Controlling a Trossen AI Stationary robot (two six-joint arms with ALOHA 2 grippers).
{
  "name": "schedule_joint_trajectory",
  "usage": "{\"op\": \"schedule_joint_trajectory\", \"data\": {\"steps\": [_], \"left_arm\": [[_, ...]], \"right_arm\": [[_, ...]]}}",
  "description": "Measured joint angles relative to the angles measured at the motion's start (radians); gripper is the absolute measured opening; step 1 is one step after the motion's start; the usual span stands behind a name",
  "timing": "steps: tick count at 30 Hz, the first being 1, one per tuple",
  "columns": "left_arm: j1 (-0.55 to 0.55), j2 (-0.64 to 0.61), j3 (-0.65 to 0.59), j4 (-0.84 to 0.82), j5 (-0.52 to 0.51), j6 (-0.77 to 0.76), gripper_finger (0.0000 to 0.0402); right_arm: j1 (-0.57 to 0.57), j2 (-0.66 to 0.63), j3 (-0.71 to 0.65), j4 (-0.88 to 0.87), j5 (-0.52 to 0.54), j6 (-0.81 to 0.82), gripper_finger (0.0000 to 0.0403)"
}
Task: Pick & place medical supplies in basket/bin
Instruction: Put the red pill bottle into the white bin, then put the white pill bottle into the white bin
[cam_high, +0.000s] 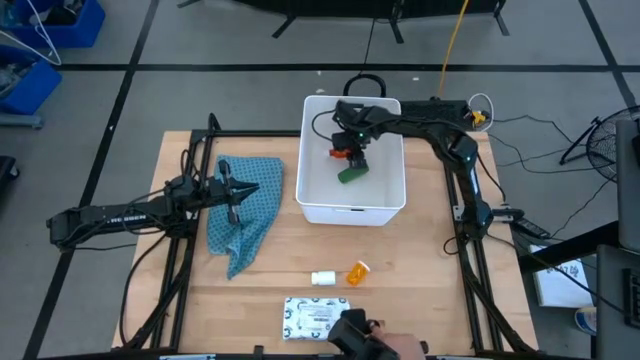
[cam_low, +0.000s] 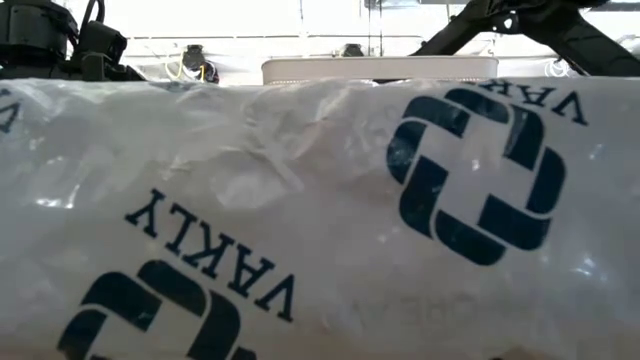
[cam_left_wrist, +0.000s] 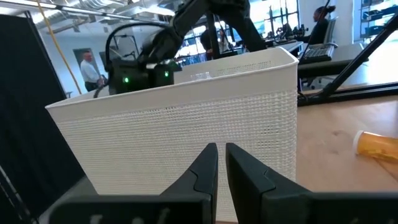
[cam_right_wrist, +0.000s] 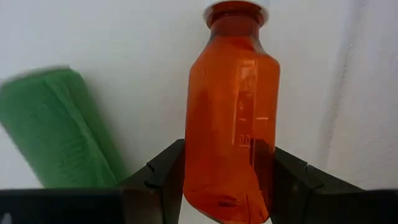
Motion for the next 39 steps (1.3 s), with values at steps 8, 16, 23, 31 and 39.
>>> {"op": "schedule_joint_trajectory", "data": {"steps": [8, 16, 23, 31, 39], "left_arm": [[0.000, 0.000, 0.000, 0.000, 0.000, 0.000, 0.0037], [0.000, 0.000, 0.000, 0.000, 0.002, -0.004, 0.0037], [0.000, 0.000, 0.000, 0.001, 0.003, -0.004, 0.0037], [0.000, 0.000, 0.000, 0.001, 0.002, 0.000, 0.0037], [0.000, 0.000, 0.000, 0.001, 0.000, 0.055, 0.0037]], "right_arm": [[0.000, -0.004, -0.001, 0.029, 0.020, 0.015, 0.0204], [0.001, -0.040, -0.001, 0.042, 0.095, 0.018, 0.0260], [0.016, -0.158, -0.001, 0.037, 0.170, 0.068, 0.0273], [0.103, -0.470, -0.001, 0.046, -0.070, 0.115, 0.0218], [0.175, -0.794, -0.060, 0.070, -0.453, 0.182, 0.0034]]}}
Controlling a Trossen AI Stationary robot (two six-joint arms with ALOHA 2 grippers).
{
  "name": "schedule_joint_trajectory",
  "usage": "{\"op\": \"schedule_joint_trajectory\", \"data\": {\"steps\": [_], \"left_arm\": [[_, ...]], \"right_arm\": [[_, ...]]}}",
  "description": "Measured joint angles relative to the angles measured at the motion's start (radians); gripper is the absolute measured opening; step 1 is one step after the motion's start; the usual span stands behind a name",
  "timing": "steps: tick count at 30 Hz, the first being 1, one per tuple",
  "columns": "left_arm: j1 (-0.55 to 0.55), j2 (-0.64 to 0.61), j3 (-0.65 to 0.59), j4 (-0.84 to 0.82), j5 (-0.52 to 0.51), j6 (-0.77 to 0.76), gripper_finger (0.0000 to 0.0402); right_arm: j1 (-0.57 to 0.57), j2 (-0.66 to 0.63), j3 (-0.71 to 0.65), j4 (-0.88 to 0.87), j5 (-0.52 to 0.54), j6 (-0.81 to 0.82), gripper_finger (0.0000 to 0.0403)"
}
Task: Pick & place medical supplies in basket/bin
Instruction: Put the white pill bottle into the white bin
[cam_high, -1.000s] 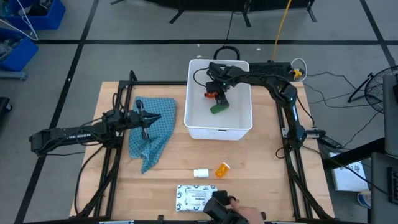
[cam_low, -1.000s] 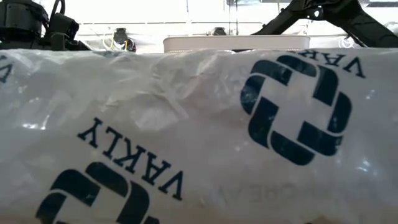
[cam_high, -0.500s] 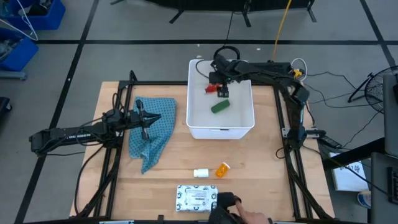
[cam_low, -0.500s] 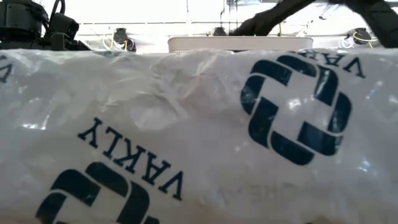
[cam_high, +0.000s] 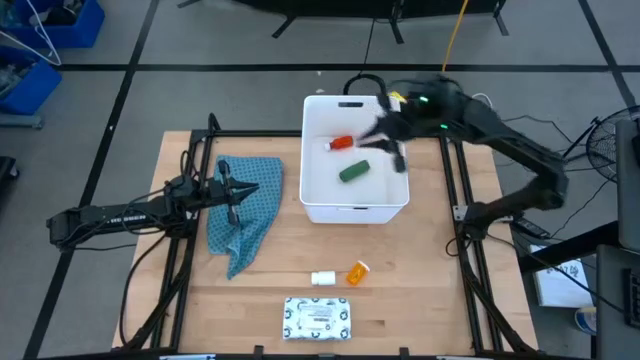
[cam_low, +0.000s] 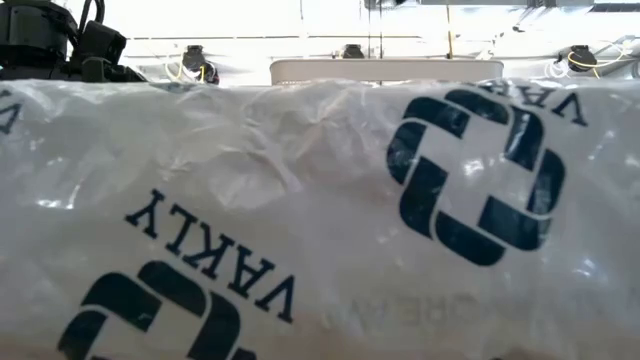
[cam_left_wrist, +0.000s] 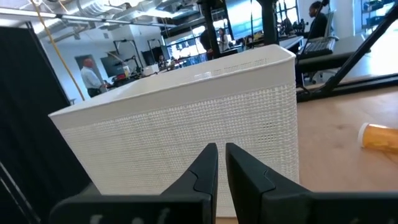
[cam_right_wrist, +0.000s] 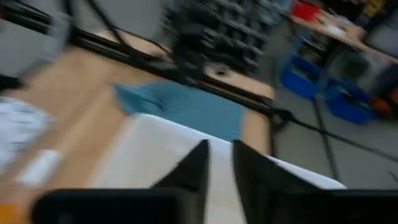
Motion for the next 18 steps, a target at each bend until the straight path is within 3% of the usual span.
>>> {"op": "schedule_joint_trajectory", "data": {"steps": [4, 13, 18], "left_arm": [[0.000, 0.000, 0.000, 0.000, 0.000, 0.007, 0.0037], [0.000, 0.000, 0.000, 0.000, 0.000, 0.001, 0.0037], [0.000, 0.000, 0.000, 0.000, -0.001, 0.000, 0.0037]], "right_arm": [[0.017, -0.184, -0.214, 0.055, -0.140, 0.039, 0.0011], [0.026, -0.647, -0.861, 0.535, -0.010, 0.377, 0.0001], [0.046, -0.826, -1.092, 0.733, -0.009, 0.514, 0.0001]]}}
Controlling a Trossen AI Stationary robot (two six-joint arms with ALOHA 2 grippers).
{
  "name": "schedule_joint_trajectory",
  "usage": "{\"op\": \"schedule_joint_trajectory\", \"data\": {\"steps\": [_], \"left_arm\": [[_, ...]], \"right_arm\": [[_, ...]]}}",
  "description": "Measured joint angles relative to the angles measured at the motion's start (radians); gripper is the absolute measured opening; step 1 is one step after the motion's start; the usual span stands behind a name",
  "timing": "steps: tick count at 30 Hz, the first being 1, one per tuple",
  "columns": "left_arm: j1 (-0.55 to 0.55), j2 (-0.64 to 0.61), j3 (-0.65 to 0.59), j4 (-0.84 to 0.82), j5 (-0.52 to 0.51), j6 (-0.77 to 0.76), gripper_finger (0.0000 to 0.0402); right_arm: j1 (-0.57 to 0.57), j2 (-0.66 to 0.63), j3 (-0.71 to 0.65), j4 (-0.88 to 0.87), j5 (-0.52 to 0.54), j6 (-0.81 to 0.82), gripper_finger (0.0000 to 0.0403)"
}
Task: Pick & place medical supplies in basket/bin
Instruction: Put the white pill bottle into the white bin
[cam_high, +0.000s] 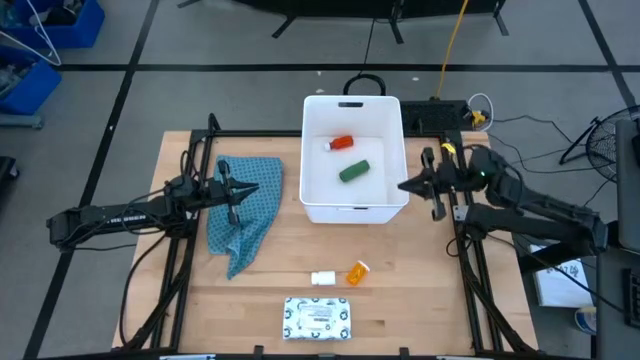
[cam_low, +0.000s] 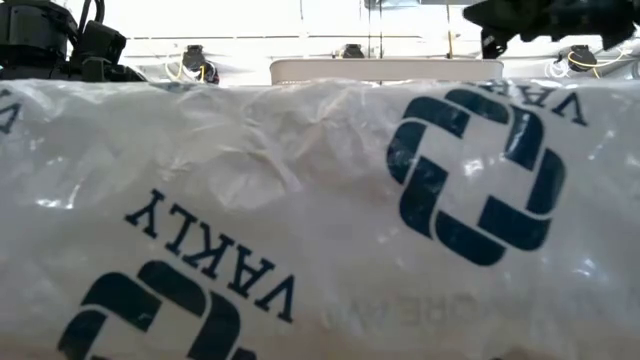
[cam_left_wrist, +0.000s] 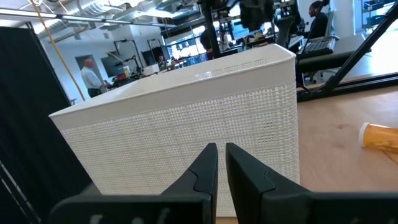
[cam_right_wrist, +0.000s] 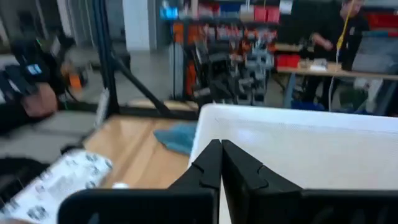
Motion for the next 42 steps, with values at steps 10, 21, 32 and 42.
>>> {"op": "schedule_joint_trajectory", "data": {"steps": [10, 21, 32, 42], "left_arm": [[0.000, 0.000, 0.000, 0.000, -0.001, 0.001, 0.0037], [0.000, 0.000, 0.000, -0.001, -0.001, -0.028, 0.0037], [-0.002, 0.000, 0.001, 0.013, -0.019, -0.098, 0.0037], [-0.222, 0.092, 0.372, -0.349, -0.164, -0.066, 0.0037]], "right_arm": [[0.245, -0.154, -0.192, 0.074, 0.144, 0.057, 0.0000], [0.401, -0.203, -0.294, 0.142, 0.328, -0.159, 0.0000], [0.362, -0.203, -0.402, 0.253, 0.357, -0.192, 0.0000], [0.341, -0.202, -0.412, 0.278, 0.310, -0.210, 0.0000]]}}
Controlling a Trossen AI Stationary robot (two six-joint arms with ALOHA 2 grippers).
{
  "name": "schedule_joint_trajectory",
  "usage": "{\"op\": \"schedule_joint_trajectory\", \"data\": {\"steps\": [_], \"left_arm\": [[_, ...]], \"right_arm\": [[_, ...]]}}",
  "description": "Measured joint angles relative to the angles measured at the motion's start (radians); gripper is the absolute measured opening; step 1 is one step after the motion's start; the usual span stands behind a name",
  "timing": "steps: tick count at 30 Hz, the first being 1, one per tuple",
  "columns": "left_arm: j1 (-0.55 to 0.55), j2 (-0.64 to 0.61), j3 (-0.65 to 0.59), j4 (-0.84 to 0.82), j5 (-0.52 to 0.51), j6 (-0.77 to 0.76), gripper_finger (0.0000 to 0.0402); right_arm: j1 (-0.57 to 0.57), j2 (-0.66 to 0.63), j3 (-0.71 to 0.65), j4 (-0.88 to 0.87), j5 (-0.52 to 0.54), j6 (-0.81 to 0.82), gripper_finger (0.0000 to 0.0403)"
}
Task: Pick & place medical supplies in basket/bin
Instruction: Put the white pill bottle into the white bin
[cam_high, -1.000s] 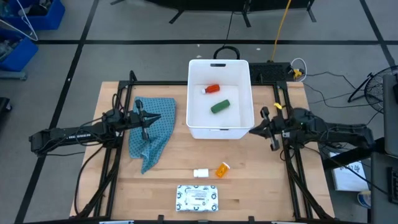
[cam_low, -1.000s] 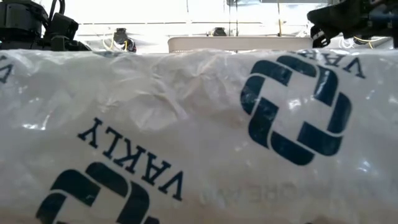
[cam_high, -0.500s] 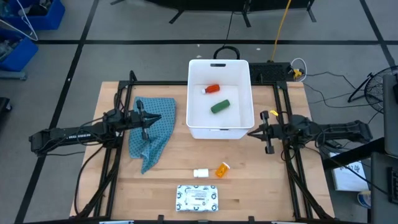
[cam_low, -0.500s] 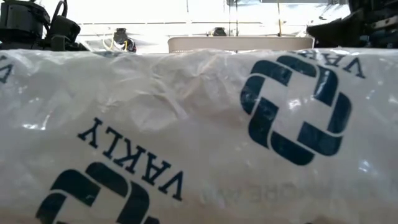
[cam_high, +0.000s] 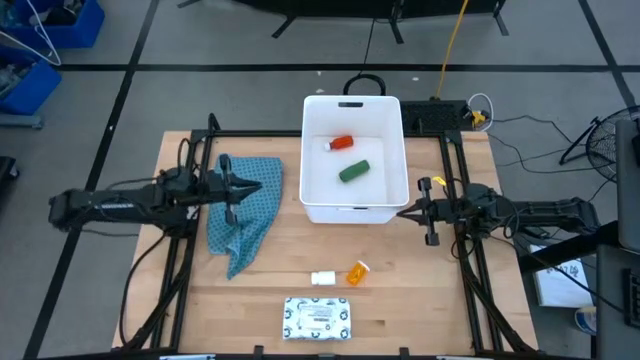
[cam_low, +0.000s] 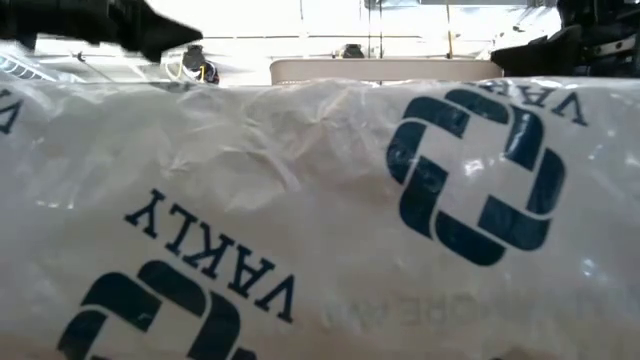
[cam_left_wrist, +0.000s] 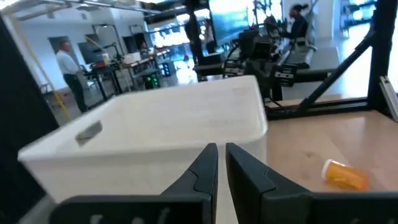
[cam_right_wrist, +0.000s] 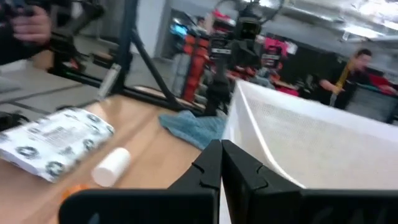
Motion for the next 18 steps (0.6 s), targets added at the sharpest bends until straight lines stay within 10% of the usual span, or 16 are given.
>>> {"op": "schedule_joint_trajectory", "data": {"steps": [9, 18], "left_arm": [[-0.252, 0.315, 0.387, -0.269, -0.255, -0.051, 0.0037], [-0.428, 0.673, 0.549, -0.355, -0.280, -0.175, 0.0041]], "right_arm": [[0.000, 0.000, 0.000, 0.062, -0.050, 0.002, 0.0000], [0.000, 0.000, 0.000, 0.081, -0.048, 0.057, 0.0000]]}}
